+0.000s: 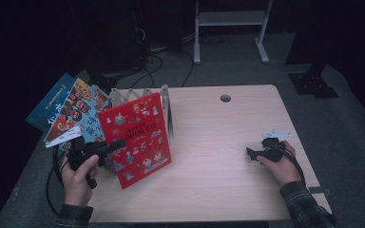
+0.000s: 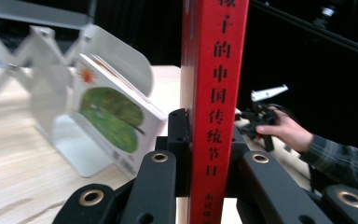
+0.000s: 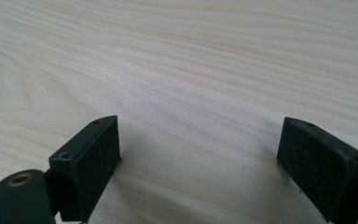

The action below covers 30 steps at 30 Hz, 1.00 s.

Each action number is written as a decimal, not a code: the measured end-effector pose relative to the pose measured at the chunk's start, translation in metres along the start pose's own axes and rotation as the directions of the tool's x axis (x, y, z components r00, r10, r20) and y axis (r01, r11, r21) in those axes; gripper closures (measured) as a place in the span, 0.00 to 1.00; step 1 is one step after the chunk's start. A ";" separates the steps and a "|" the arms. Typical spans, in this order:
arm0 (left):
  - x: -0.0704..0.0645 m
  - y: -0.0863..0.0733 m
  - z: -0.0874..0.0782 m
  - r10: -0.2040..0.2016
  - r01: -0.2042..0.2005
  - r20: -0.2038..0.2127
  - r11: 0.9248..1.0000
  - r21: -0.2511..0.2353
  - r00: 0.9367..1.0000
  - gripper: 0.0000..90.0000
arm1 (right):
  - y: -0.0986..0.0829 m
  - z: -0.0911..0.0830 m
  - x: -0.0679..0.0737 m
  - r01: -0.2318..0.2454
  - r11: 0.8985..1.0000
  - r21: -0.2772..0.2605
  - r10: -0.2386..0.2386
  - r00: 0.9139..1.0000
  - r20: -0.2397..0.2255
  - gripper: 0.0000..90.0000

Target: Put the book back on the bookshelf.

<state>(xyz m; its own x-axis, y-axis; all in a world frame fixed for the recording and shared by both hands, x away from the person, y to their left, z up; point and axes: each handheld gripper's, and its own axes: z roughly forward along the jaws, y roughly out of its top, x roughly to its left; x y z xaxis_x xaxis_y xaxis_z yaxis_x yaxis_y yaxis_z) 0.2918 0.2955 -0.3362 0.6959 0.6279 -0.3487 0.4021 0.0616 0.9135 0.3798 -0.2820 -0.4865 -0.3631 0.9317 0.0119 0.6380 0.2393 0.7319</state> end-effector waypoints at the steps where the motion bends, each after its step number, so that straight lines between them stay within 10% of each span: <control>1: 0.001 0.001 -0.003 0.000 0.000 -0.018 1.000 -0.005 1.000 0.88 | 0.000 0.000 0.000 0.000 1.000 0.000 0.000 1.000 0.000 0.13; 9: 0.011 0.002 -0.018 0.003 -0.013 -0.158 0.998 -0.061 0.987 0.88 | 0.000 0.000 0.000 0.000 1.000 -0.001 0.000 1.000 0.003 0.13; 20: 0.025 0.007 -0.006 -0.004 -0.025 -0.360 0.997 -0.078 0.933 0.88 | 0.000 0.000 -0.001 -0.007 1.000 -0.001 0.007 1.000 0.003 0.13; 30: 0.044 0.015 0.020 -0.009 -0.034 -0.434 0.995 -0.093 0.901 0.88 | 0.001 0.001 -0.001 -0.008 1.000 -0.003 0.008 1.000 0.005 0.13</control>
<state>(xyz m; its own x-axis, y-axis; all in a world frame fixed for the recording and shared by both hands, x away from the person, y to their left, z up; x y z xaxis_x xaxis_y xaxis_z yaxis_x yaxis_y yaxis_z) 0.3398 0.3086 -0.3421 0.3650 0.9017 -0.2319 0.3206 0.1121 0.9406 0.3815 -0.2827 -0.4867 -0.3548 0.9348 0.0146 0.6388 0.2309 0.7339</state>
